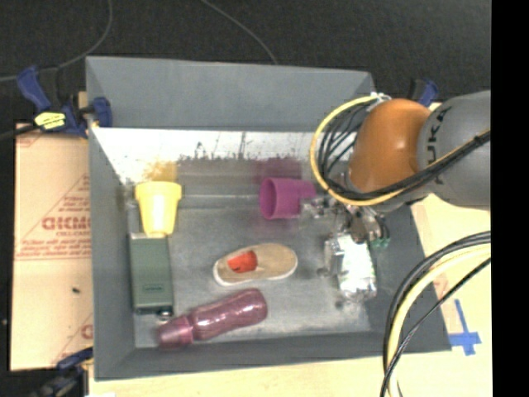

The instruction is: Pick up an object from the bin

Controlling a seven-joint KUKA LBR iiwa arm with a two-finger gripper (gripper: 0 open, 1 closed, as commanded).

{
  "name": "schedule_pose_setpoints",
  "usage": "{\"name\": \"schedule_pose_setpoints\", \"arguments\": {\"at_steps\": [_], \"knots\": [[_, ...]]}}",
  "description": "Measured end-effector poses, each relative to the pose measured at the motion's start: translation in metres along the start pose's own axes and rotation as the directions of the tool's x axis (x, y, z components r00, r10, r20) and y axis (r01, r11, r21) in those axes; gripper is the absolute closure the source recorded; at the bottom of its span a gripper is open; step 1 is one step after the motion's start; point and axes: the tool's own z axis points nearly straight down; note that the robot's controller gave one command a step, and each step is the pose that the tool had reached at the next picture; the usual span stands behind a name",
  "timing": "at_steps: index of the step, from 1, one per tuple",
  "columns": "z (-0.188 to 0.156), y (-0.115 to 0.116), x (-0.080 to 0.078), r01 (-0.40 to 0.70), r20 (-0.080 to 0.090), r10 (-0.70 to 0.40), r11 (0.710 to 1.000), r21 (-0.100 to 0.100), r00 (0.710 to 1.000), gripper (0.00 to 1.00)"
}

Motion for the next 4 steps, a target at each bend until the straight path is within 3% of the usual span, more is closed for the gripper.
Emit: {"name": "schedule_pose_setpoints", "arguments": {"at_steps": [1, 2, 3, 4], "knots": [[-0.001, 0.052, -0.038, -0.414, -0.019, 0.414, 0.91, 0.008, 0.91, 0.0], [0.033, 0.062, -0.056, -0.114, -0.035, 0.114, 0.993, -0.001, 0.993, 0.0], [0.03, 0.065, -0.069, -0.624, -0.054, 0.625, 0.781, 0.025, 0.779, 1.0], [0.03, 0.065, -0.069, -0.624, -0.054, 0.624, 0.781, 0.025, 0.779, 1.0]]}}
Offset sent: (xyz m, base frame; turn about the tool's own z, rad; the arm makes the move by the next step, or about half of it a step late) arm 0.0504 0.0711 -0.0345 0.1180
